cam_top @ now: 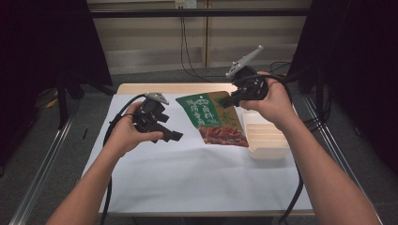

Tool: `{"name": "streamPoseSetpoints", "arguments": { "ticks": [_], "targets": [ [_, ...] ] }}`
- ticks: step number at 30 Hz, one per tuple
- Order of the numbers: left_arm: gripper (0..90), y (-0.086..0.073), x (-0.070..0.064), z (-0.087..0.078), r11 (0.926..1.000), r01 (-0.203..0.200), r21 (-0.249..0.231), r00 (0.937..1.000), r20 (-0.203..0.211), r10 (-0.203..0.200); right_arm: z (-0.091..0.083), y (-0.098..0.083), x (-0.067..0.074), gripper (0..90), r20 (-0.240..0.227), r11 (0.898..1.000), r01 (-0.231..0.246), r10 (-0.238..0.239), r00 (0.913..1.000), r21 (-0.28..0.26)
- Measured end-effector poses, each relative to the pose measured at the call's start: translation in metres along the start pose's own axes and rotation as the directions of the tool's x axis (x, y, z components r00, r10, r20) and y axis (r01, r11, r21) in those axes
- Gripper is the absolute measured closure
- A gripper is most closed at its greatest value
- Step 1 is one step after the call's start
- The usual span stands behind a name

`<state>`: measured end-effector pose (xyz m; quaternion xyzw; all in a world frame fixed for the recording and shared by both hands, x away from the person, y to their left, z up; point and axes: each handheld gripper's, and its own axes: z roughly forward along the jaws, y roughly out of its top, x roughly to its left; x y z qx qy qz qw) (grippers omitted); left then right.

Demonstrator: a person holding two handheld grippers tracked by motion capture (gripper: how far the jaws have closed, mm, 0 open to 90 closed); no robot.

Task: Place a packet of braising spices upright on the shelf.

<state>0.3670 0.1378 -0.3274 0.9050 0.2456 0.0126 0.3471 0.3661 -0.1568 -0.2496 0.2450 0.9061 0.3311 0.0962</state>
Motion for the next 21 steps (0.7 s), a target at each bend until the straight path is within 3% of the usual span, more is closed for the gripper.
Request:
{"name": "streamPoseSetpoints", "arguments": {
  "ticks": [10,21],
  "targets": [
    [8.9,-0.024,0.005,0.015,0.9988,0.044,-0.023,0.9989,-0.016,-0.044,-0.006,-0.003,-0.013,90.0,0.019,0.999,-0.034,0.034,0.9992,-0.029],
    [7.9,-0.043,0.003,0.032,0.9975,0.071,-0.004,0.9959,-0.056,-0.071,-0.009,-0.001,-0.026,90.0,0.031,0.998,-0.062,0.063,0.9975,-0.031]
  ]
}}
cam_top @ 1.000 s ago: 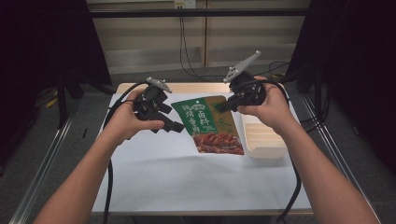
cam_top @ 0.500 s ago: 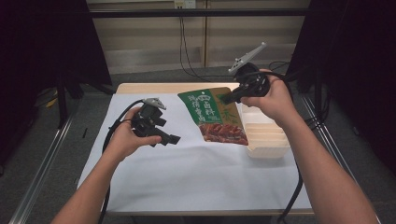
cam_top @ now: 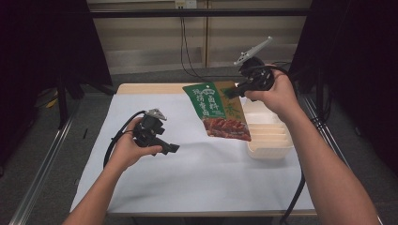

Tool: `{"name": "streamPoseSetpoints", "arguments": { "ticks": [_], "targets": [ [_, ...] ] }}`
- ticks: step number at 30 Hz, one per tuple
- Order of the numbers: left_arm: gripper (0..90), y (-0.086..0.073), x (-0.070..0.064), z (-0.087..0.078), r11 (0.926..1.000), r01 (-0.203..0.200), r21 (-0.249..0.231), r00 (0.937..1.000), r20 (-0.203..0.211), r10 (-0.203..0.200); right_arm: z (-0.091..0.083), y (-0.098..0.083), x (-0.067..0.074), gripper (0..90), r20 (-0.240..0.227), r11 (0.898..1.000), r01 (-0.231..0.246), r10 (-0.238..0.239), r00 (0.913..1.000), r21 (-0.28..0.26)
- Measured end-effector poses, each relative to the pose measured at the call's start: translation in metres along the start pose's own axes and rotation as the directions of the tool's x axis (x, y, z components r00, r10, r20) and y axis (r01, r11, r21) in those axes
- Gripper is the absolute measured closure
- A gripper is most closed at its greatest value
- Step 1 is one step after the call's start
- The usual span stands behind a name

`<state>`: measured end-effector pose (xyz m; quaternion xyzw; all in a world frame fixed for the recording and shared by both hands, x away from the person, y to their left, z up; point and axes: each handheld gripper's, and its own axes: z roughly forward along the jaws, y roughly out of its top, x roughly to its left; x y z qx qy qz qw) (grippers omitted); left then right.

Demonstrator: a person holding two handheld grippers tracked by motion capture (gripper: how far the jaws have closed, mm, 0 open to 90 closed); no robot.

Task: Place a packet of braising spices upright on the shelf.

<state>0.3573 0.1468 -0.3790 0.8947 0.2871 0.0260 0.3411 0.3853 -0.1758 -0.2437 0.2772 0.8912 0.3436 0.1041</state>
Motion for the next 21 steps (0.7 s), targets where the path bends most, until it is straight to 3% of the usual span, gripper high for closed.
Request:
{"name": "streamPoseSetpoints", "arguments": {
  "ticks": [8,11,16,18,21],
  "targets": [
    [7.8,-0.015,-0.001,0.012,0.9999,0.014,-0.002,0.9999,0.001,-0.014,-0.003,0.007,-0.010,90.0,0.005,1.000,-0.028,0.028,0.9996,-0.010],
    [7.3,-0.023,-0.001,0.019,0.9996,0.010,0.027,1.0000,-0.001,-0.010,-0.003,0.011,-0.013,90.0,0.016,0.999,-0.032,0.032,0.9993,-0.013],
    [7.1,-0.031,-0.004,0.024,0.9996,0.027,0.013,0.9996,-0.003,-0.027,-0.003,0.014,-0.018,90.0,0.020,0.999,-0.032,0.032,0.9993,-0.014],
    [6.6,-0.034,-0.003,0.026,0.9995,0.006,0.031,1.0000,-0.007,-0.006,-0.003,0.016,-0.021,90.0,0.028,0.999,-0.035,0.036,0.9990,-0.017],
    [5.6,-0.037,-0.003,0.030,0.9996,0.023,0.017,0.9997,-0.007,-0.023,-0.003,0.017,-0.025,90.0,0.035,0.999,-0.043,0.044,0.9984,-0.017]
  ]
}}
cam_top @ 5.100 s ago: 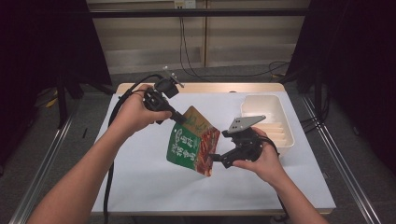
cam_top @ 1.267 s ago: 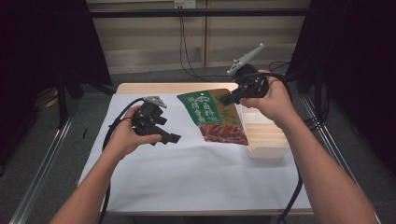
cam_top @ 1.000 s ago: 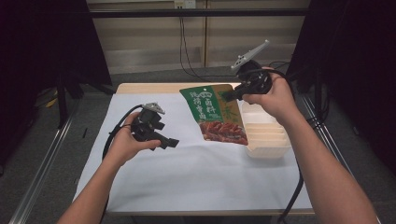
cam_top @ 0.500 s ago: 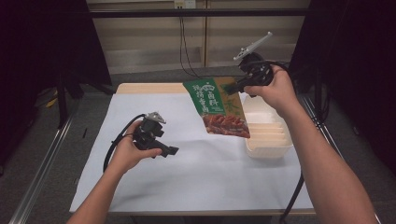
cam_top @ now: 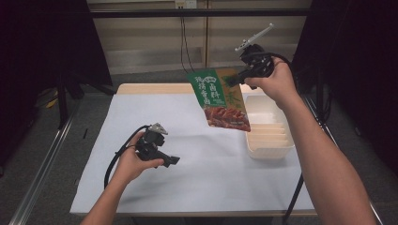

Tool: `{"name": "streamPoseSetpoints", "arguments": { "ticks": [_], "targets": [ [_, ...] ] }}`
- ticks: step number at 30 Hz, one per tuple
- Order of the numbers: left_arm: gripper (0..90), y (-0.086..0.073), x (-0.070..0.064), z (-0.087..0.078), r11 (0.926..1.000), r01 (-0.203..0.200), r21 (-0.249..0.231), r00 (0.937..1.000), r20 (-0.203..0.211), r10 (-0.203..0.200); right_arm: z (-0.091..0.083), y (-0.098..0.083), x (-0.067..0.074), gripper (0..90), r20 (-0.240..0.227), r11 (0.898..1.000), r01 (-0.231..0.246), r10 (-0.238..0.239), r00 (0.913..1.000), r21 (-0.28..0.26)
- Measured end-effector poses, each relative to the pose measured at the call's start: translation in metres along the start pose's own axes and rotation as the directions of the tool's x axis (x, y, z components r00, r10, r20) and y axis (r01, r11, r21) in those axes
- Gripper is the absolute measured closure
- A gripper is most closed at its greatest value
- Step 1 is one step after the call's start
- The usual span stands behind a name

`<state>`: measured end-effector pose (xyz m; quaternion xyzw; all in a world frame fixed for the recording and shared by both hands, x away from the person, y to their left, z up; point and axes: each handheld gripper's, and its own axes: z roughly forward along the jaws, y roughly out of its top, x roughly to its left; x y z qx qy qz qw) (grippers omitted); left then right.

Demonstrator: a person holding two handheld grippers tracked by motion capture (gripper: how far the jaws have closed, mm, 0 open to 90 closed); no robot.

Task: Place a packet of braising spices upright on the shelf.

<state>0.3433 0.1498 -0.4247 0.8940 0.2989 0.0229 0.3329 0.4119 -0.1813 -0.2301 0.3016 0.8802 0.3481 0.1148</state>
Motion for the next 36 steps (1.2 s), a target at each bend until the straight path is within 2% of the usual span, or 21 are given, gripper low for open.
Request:
{"name": "streamPoseSetpoints", "arguments": {
  "ticks": [2,3,5,7,9,10,11,12,17,18,19,20,21,25,27,33,36],
  "targets": [
    [4.8,-0.002,-0.001,0.002,0.9997,0.023,-0.012,0.9997,0.005,-0.023,0.000,0.001,-0.003,90.0,0.004,1.000,0.002,-0.002,1.0000,-0.004],
    [4.5,-0.002,0.000,0.001,1.0000,0.008,0.004,1.0000,0.004,-0.008,-0.001,0.001,-0.004,90.0,0.007,1.000,-0.001,0.001,1.0000,-0.006],
    [4.1,-0.003,0.000,0.004,0.9999,0.014,0.010,0.9999,0.002,-0.014,-0.001,0.002,-0.008,90.0,0.011,1.000,-0.002,0.002,0.9999,-0.007],
    [3.5,-0.003,0.000,0.004,0.9995,0.032,-0.005,0.9995,-0.003,-0.032,-0.003,0.003,-0.011,90.0,0.018,1.000,-0.008,0.008,0.9998,-0.013],
    [3.2,-0.003,0.002,0.002,0.9998,0.019,0.006,0.9998,-0.001,-0.019,-0.004,0.004,-0.015,90.0,0.025,1.000,-0.014,0.014,0.9996,-0.020],
    [3.1,-0.004,0.000,0.002,0.9990,0.044,-0.010,0.9990,-0.004,-0.044,-0.005,0.004,-0.017,90.0,0.029,1.000,-0.017,0.018,0.9994,-0.019],
    [3.1,-0.004,0.001,0.002,0.9989,0.045,-0.010,0.9990,-0.003,-0.046,-0.006,0.004,-0.018,90.0,0.036,1.000,-0.022,0.023,0.9991,-0.021],
    [2.8,-0.004,0.003,0.001,0.9996,0.028,0.004,0.9996,-0.001,-0.028,-0.007,0.005,-0.020,90.0,0.042,1.000,-0.020,0.021,0.9989,-0.024],
    [1.6,-0.006,0.002,0.002,0.9989,0.046,-0.006,0.9989,0.003,-0.046,-0.009,0.007,-0.028,90.0,0.062,0.999,-0.027,0.029,0.9977,-0.025],
    [1.6,-0.006,0.003,0.001,0.9993,0.037,0.003,0.9993,0.005,-0.037,-0.009,0.007,-0.030,90.0,0.066,0.999,-0.024,0.026,0.9975,-0.031],
    [1.6,-0.007,0.002,0.002,0.9980,0.062,-0.013,0.9981,0.006,-0.062,-0.009,0.006,-0.031,90.0,0.070,0.999,-0.032,0.033,0.9970,-0.029],
    [1.6,-0.007,0.002,0.001,0.9976,0.065,-0.022,0.9978,0.012,-0.065,-0.009,0.006,-0.033,90.0,0.071,0.999,-0.033,0.035,0.9969,-0.028],
    [1.6,-0.007,0.004,-0.001,0.9993,0.037,-0.001,0.9992,0.012,-0.037,-0.009,0.006,-0.033,90.0,0.081,0.999,-0.036,0.037,0.9960,-0.023],
    [1.6,-0.009,0.004,-0.002,0.9991,0.042,0.004,0.9991,0.010,-0.042,-0.008,0.005,-0.039,90.0,0.089,0.999,-0.037,0.039,0.9953,-0.025],
    [1.6,-0.010,0.003,-0.001,0.9984,0.056,-0.009,0.9983,0.014,-0.056,-0.008,0.004,-0.043,90.0,0.091,0.999,-0.042,0.045,0.9949,-0.034],
    [1.6,-0.010,0.002,-0.001,0.9989,0.047,-0.004,0.9986,0.025,-0.047,-0.014,0.000,-0.053,90.0,0.099,0.998,-0.053,0.057,0.9935,-0.038],
    [1.6,-0.010,0.003,-0.001,0.9990,0.046,-0.001,0.9987,0.023,-0.046,-0.019,-0.004,-0.059,90.0,0.118,0.997,-0.064,0.068,0.9906,-0.040]
  ]
}}
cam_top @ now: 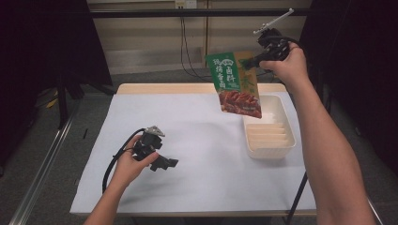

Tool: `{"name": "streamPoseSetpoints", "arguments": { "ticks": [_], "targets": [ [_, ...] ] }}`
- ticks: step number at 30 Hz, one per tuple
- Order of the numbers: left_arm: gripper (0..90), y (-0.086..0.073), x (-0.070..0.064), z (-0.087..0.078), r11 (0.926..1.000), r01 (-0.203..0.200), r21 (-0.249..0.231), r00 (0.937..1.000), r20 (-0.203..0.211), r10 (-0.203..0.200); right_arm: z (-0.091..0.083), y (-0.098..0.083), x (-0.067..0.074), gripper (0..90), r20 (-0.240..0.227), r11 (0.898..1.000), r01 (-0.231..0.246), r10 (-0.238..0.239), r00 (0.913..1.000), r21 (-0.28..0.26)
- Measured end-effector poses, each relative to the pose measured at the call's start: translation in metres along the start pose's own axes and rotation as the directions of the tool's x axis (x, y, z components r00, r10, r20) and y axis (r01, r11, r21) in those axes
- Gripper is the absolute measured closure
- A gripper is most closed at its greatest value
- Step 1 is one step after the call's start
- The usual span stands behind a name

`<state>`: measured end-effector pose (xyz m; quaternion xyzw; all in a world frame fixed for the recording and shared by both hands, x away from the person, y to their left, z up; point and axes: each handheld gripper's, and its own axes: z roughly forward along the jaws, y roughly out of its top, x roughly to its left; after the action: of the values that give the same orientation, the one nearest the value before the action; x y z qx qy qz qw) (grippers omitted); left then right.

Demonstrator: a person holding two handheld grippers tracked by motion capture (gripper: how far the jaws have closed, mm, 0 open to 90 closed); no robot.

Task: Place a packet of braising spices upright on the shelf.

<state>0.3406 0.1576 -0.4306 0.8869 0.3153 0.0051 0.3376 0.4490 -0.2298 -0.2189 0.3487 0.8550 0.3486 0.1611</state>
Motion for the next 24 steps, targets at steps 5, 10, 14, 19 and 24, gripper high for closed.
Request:
{"name": "streamPoseSetpoints", "arguments": {
  "ticks": [5,10,14,19,24],
  "targets": [
    [1.6,0.000,0.000,0.000,1.0000,0.006,0.004,1.0000,0.005,-0.006,-0.006,-0.006,-0.010,90.0,0.029,1.000,-0.009,0.009,0.9996,0.006],
    [1.6,0.000,0.000,0.001,0.9999,0.010,0.008,0.9999,0.006,-0.010,-0.010,-0.010,-0.015,90.0,0.057,1.000,-0.019,0.018,0.9982,0.013],
    [1.6,0.000,0.000,0.002,0.9999,0.008,0.007,0.9999,0.007,-0.009,-0.015,-0.014,-0.020,90.0,0.066,0.999,-0.032,0.032,0.9973,0.012],
    [1.6,0.000,0.000,0.003,0.9999,0.010,0.006,0.9999,0.008,-0.010,-0.019,-0.018,-0.023,90.0,0.089,0.999,-0.033,0.032,0.9955,0.014],
    [1.6,0.000,0.000,0.003,0.9999,0.012,0.009,0.9998,0.015,-0.012,-0.023,-0.023,-0.029,90.0,0.098,0.999,-0.044,0.043,0.9943,0.009]
  ]
}}
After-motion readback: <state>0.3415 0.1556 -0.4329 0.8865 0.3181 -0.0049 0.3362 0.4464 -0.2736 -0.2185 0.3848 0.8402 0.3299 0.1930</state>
